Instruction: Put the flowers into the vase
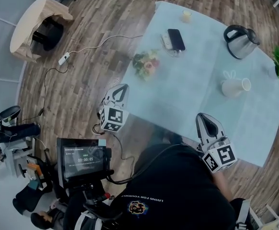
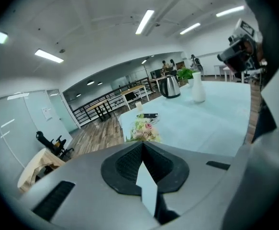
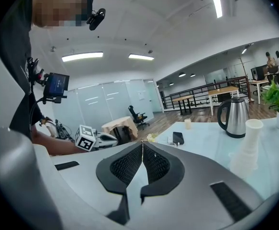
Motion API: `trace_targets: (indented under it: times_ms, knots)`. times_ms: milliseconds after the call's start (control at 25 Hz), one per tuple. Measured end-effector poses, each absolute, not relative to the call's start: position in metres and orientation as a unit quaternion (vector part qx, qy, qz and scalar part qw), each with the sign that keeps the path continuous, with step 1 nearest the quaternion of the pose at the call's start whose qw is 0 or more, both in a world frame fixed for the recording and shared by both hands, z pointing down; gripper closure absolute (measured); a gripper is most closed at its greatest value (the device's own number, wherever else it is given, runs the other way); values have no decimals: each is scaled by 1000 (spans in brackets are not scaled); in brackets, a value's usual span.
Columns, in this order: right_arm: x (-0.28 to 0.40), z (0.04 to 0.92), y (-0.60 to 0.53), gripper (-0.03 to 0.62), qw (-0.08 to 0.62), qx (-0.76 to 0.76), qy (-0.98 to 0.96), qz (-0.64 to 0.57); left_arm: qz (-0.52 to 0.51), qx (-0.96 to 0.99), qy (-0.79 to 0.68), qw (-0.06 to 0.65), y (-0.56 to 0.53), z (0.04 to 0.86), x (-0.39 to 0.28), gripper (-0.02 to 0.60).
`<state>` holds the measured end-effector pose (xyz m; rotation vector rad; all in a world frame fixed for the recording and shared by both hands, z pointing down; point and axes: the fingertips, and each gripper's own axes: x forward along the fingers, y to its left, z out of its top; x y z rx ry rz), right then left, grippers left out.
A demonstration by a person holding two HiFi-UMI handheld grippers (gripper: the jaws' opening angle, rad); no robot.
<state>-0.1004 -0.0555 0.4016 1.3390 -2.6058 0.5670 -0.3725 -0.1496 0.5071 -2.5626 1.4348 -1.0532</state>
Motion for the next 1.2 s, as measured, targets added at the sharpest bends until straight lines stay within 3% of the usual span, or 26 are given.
trace_targets:
  times_ms: [760,960,1200]
  knots:
    - [-134,415,-78,574,117,463,-857,195,-467,-816,301,158,-242,584,-426,568]
    - [-140,417,-71,574,121,473,-851,194,-499,-804,258,193,-251,602,-431,484]
    - [-146,418,-75,574,138,473,-848,197,-518,-796,226,214,-271,620,-433,464]
